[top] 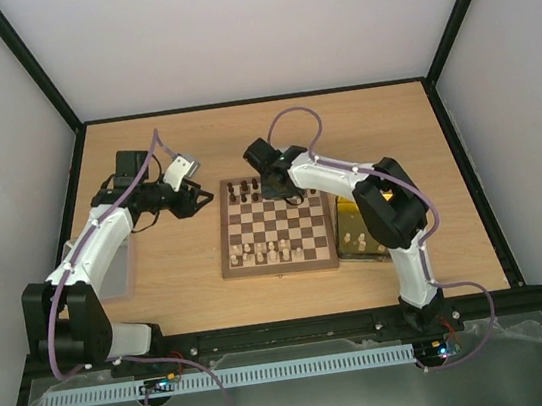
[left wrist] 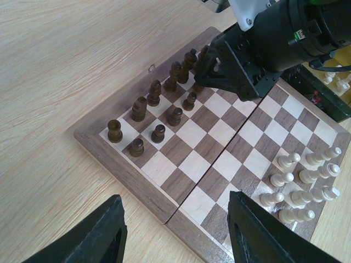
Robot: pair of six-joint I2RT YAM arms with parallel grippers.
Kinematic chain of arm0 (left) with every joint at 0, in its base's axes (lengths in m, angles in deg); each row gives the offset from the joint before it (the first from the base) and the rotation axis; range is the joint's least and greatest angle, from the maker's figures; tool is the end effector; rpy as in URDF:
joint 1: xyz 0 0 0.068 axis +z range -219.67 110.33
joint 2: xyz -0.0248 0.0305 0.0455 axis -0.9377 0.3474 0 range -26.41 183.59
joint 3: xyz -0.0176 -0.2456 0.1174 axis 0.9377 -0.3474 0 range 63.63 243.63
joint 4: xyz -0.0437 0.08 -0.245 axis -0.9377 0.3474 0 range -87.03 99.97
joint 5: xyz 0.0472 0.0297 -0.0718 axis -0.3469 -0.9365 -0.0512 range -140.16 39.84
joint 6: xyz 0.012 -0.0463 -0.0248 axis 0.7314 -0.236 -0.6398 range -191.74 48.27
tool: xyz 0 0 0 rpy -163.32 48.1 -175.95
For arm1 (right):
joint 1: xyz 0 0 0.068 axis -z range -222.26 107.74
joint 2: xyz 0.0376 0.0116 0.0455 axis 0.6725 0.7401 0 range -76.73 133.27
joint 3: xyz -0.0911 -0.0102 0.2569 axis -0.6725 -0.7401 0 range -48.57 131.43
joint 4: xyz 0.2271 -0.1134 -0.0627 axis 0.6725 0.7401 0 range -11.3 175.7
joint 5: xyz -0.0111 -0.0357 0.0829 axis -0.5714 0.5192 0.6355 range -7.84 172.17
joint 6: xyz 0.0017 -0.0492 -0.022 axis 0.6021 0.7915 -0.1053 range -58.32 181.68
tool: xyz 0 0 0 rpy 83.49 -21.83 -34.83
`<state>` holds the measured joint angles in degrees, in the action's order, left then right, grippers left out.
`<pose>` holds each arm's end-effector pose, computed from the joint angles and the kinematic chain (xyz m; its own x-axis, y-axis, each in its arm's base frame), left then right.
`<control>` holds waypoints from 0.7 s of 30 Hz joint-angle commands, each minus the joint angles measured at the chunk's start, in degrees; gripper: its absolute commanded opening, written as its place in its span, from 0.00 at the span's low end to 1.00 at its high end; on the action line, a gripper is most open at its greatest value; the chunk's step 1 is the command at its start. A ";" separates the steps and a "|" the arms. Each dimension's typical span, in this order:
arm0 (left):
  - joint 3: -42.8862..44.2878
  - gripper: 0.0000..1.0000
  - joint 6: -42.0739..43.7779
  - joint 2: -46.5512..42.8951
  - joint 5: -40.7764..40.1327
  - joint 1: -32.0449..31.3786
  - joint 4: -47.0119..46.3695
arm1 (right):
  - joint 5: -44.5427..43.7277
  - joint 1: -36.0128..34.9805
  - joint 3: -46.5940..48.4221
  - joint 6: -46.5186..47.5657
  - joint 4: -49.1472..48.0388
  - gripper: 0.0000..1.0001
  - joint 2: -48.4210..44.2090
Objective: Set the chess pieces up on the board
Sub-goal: Move the chess piece to the center of the board.
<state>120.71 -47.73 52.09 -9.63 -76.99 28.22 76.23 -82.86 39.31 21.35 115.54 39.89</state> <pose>0.2813 -0.0596 0.2651 -0.4397 0.3682 -0.8192 0.7860 0.5991 -0.1526 0.3268 0.2752 0.1846 -0.9249 0.0551 -0.3761 -0.0212 0.9804 0.1958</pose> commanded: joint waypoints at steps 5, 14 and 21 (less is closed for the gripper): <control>-0.39 0.52 0.86 -1.43 1.48 0.28 1.02 | 0.68 0.07 -1.97 -0.78 0.71 0.09 -2.58; -0.49 0.53 0.86 -1.33 1.52 0.31 0.96 | 0.57 -0.35 -1.68 -0.62 0.73 0.09 -2.65; -0.81 0.53 0.88 -1.19 1.57 0.28 0.90 | 0.95 -0.33 -1.54 -0.62 0.57 0.08 -2.54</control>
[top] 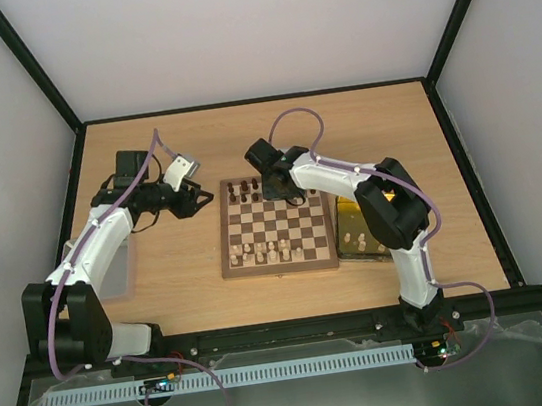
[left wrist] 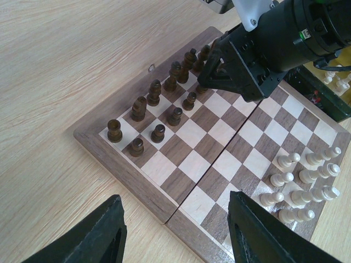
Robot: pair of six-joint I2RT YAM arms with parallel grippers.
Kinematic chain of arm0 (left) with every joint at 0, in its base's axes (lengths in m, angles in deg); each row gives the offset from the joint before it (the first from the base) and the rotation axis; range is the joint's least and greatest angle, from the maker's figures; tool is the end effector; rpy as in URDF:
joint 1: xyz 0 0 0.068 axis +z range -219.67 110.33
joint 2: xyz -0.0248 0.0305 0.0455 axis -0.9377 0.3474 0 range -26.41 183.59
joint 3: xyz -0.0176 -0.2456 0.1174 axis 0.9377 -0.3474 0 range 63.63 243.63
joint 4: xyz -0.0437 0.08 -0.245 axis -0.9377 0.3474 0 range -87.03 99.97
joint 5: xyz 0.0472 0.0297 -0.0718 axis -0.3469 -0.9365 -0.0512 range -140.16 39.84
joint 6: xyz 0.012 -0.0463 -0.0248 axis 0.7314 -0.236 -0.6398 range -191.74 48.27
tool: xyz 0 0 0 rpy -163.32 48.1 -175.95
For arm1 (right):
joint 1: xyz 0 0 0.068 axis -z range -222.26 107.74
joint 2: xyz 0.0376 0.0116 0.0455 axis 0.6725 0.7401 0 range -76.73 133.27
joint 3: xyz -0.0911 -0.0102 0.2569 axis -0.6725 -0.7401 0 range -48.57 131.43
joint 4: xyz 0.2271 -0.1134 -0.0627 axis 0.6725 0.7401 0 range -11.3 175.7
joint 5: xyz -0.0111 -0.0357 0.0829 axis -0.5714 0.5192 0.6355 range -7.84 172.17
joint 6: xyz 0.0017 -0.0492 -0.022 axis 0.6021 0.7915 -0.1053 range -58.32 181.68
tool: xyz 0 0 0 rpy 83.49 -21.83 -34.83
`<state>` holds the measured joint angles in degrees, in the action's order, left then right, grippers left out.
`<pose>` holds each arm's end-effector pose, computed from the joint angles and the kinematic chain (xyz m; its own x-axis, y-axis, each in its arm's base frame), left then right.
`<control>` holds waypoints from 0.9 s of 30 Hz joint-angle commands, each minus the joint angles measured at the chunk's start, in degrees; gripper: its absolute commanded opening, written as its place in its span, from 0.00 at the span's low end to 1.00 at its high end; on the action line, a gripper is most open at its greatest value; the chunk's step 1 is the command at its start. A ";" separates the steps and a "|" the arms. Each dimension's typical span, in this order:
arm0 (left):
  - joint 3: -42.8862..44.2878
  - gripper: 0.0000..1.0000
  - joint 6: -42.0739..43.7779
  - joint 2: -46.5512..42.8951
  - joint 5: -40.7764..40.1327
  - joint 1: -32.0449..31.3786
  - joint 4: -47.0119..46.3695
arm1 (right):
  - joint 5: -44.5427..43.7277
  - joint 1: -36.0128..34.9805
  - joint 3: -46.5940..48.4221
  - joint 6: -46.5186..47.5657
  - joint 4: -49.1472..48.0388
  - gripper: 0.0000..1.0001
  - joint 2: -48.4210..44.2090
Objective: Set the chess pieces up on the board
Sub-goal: Move the chess piece to the center of the board.
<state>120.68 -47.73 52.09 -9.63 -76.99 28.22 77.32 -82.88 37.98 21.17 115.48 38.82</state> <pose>0.2813 -0.0596 0.2650 -0.4401 0.3682 -0.8190 0.7859 0.5991 -0.1530 0.3225 0.2726 0.1855 -0.9306 0.0546 -0.3619 -0.0235 0.9779 0.2079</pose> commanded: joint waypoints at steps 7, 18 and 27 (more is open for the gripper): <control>-0.72 0.53 0.94 -1.37 1.59 0.33 1.02 | 0.07 -0.38 -0.03 -0.51 0.44 0.08 -1.11; -0.72 0.54 0.97 -0.99 1.65 0.33 0.96 | -0.04 -0.80 0.89 -0.44 1.14 0.08 -1.29; -0.64 0.55 1.04 -0.92 1.64 0.33 0.94 | -0.87 -1.18 1.68 -0.19 2.05 0.11 -1.11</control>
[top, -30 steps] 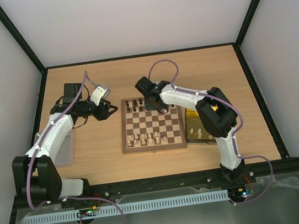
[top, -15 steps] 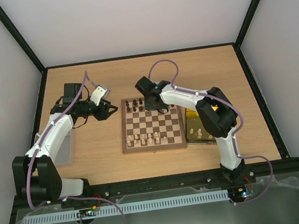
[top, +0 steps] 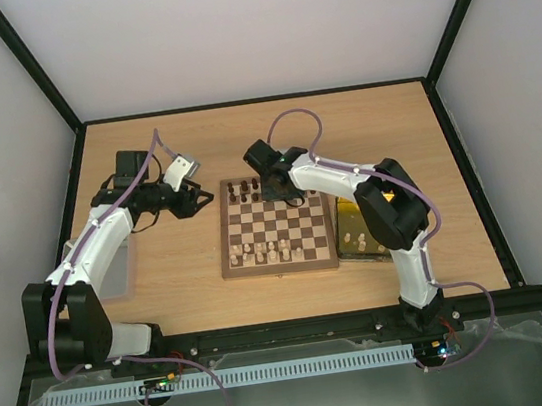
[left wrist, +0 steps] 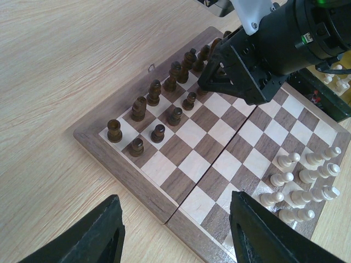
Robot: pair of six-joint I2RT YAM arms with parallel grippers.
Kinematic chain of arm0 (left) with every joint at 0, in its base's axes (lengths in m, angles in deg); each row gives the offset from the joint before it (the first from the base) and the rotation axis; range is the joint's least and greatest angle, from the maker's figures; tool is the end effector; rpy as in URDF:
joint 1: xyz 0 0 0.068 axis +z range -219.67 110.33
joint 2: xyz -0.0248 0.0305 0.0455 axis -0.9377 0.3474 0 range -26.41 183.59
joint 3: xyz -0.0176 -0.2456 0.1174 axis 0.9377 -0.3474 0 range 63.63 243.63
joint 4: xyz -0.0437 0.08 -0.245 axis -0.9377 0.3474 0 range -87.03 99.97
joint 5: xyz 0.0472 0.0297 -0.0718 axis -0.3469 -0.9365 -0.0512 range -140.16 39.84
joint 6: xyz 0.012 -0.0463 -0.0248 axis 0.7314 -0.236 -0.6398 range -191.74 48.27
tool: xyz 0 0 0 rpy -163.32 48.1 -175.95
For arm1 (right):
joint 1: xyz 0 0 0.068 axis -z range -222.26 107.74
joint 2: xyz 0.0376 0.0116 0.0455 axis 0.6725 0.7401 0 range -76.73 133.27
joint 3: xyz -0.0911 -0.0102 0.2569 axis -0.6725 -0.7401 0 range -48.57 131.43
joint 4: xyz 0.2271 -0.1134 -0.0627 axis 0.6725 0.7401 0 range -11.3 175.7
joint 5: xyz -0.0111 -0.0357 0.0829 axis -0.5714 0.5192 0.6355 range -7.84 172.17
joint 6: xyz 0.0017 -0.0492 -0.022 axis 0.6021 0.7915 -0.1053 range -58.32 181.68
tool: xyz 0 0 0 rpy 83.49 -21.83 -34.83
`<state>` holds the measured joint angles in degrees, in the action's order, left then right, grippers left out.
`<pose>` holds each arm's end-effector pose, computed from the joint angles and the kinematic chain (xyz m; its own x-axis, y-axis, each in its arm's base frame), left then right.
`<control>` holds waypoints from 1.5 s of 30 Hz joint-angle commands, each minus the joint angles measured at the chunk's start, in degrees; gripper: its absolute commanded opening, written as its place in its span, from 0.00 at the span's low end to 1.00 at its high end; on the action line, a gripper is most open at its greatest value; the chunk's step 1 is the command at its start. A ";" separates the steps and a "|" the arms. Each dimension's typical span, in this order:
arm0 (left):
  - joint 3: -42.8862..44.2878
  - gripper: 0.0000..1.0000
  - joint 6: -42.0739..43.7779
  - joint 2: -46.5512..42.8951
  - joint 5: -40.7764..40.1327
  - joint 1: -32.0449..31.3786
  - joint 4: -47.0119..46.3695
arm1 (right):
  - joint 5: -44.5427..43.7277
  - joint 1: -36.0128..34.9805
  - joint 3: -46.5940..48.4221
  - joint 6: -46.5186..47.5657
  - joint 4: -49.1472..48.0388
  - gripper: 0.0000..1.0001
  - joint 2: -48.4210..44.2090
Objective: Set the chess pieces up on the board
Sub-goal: Move the chess piece to the center of the board, then pick up the chess piece from the storage box.
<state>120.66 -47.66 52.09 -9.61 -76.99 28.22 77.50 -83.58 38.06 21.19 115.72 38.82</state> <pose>0.2812 -0.0596 0.2649 -0.4393 0.3689 -0.8191 0.7865 0.5984 -0.1524 0.3189 0.2764 0.1857 -0.9327 0.0418 -0.3583 -0.0362 0.9774 0.2083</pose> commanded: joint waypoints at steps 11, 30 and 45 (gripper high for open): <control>-0.66 0.55 0.97 -1.05 1.63 0.28 1.02 | -1.67 -0.46 2.12 -0.07 2.34 0.18 -1.22; 0.35 0.54 2.64 0.11 4.44 0.29 3.92 | -2.26 -0.49 -4.89 -0.36 -0.82 0.20 -16.71; 4.63 0.54 8.72 4.66 15.54 0.37 13.23 | 39.86 -0.50 -39.74 -11.76 -43.68 0.26 -46.43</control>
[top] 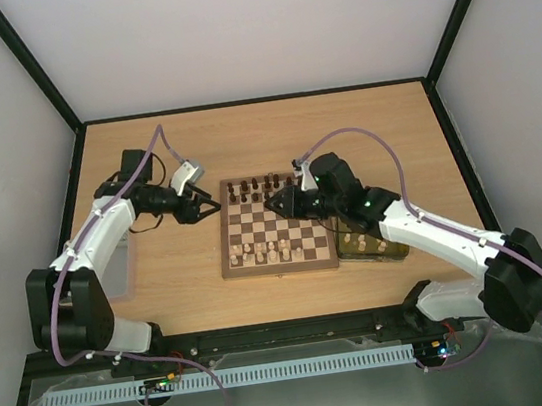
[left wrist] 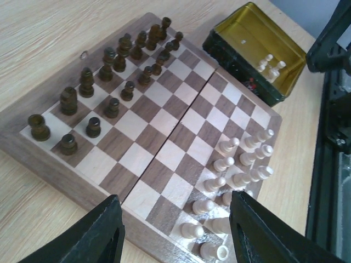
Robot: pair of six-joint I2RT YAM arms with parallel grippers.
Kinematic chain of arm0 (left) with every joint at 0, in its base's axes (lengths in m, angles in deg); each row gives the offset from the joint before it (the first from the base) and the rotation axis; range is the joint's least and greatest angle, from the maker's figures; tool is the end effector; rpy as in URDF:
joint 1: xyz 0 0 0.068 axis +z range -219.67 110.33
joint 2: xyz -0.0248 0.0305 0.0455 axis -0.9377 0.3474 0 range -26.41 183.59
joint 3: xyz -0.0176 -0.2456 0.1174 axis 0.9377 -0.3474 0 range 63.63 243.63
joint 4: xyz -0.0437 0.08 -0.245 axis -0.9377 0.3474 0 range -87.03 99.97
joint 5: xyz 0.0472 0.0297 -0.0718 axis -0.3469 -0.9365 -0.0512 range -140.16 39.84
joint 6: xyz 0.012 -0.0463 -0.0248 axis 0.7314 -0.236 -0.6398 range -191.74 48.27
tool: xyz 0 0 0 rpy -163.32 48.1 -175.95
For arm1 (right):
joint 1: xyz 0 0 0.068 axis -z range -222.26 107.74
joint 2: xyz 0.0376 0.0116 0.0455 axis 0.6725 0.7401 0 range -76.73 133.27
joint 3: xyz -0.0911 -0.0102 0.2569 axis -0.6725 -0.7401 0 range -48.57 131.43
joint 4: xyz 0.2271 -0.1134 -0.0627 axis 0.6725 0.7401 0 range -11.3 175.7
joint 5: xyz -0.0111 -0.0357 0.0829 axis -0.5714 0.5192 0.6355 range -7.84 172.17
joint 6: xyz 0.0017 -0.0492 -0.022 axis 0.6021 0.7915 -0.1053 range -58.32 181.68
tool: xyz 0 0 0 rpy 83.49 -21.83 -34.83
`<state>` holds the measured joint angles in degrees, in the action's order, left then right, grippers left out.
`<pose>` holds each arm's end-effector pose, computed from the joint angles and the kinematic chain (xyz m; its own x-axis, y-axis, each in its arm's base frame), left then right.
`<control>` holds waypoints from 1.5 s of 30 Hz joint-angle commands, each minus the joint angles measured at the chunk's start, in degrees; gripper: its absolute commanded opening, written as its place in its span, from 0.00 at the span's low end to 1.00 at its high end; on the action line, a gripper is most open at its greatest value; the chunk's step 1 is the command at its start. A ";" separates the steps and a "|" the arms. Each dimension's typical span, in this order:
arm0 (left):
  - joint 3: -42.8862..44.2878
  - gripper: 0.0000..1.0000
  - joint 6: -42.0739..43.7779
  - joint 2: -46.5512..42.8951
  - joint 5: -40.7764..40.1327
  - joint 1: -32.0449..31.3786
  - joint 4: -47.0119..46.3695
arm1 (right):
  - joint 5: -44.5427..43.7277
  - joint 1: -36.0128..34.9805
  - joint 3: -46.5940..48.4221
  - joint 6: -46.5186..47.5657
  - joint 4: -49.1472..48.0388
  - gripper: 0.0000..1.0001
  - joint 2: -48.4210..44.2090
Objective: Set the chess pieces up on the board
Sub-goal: Pick up the chess piece from the storage box.
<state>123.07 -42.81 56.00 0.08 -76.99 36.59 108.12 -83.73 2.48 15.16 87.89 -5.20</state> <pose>0.2815 -0.0639 0.2541 -0.4821 0.3737 -0.7924 0.8392 0.4566 -0.2952 0.1988 0.1965 0.2819 -0.8940 0.0806 -0.4407 -0.3366 0.5282 0.7796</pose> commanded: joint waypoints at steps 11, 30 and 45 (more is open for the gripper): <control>2.99 0.55 5.38 0.66 6.94 0.37 6.63 | 7.55 -5.96 4.01 -5.17 -16.64 0.26 8.52; 0.73 0.55 0.85 -0.77 0.37 -0.07 0.36 | -35.02 0.32 3.57 -7.17 29.99 0.38 -1.48; 0.13 0.55 1.04 -0.49 -0.49 -1.04 -0.22 | -26.82 10.60 -12.03 -5.71 31.96 0.38 -5.77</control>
<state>124.29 -41.98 56.16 -0.75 -77.75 36.70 80.32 -74.31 -8.64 8.32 119.04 -11.78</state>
